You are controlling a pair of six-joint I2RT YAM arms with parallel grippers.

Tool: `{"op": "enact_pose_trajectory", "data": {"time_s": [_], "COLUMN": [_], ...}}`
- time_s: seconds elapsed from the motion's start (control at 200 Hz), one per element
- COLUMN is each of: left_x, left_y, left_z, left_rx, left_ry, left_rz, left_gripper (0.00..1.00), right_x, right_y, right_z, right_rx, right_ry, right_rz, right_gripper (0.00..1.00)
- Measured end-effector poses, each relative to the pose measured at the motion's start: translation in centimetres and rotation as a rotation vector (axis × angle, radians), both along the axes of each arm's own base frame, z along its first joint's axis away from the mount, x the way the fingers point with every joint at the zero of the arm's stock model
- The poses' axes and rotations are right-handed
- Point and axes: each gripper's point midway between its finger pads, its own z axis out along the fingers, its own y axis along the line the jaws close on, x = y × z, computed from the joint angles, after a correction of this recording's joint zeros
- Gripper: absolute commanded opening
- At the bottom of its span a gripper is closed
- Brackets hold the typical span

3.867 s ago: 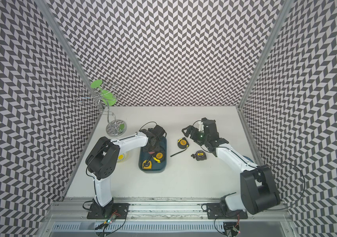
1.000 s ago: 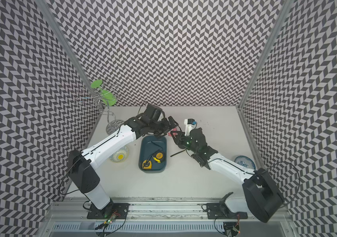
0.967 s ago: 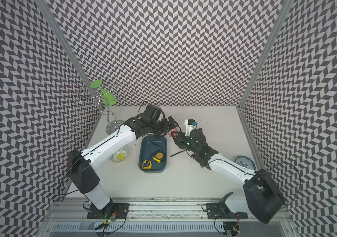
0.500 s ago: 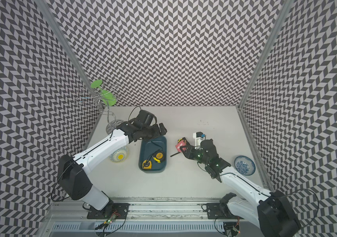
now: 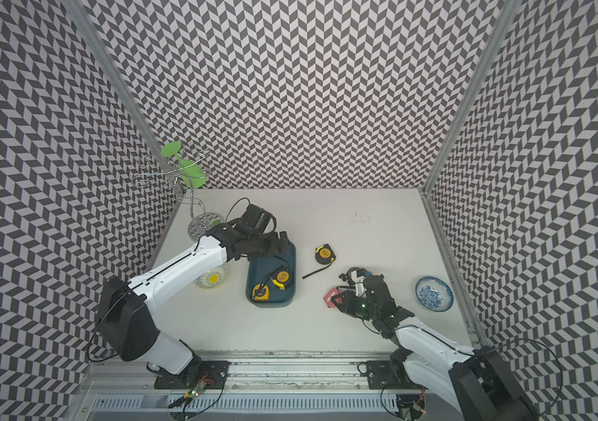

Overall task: Take the tape measure out of the storage box
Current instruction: Place the tape measure at the center of the board.

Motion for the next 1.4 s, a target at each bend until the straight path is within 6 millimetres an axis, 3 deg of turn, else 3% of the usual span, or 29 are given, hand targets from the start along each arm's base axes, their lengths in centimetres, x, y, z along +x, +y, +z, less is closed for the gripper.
{"op": "enact_pose_trajectory", "data": {"time_s": [0.115, 0.33, 0.536, 0.696, 0.811, 0.986, 1.402], "left_x": [-0.1, -0.7, -0.9, -1.0, -1.3, -2.0, -2.7], "left_y": [0.0, 0.2, 0.3, 0.4, 0.3, 0.4, 2.2], "left_z": [-0.2, -1.1, -1.4, -1.7, -2.0, -3.0, -5.5], "left_rx": [0.008, 0.039, 0.059, 0.079, 0.11, 0.183, 0.385], "left_ry": [-0.001, 0.011, 0.009, 0.009, 0.004, -0.001, -0.034], "left_rz": [-0.009, -0.031, -0.046, -0.062, -0.089, -0.146, -0.322], "left_gripper": [1.0, 1.0, 1.0, 1.0, 1.0, 1.0, 0.94], "right_x": [0.0, -0.4, -1.4, -1.0, -0.8, -0.8, -0.8], "right_y": [-0.3, -0.8, -1.3, -1.2, -1.3, -1.8, -2.1], "right_z": [-0.1, -0.5, -1.8, -1.0, -0.4, 0.1, 3.6], "right_rx": [-0.001, -0.006, -0.029, -0.028, -0.041, -0.079, -0.091], "right_ry": [0.004, 0.013, 0.056, 0.03, 0.017, 0.023, 0.002], "right_rz": [-0.008, -0.015, -0.014, -0.005, -0.007, -0.019, -0.021], "right_gripper": [0.17, 0.37, 0.49, 0.77, 0.88, 0.93, 0.97]}}
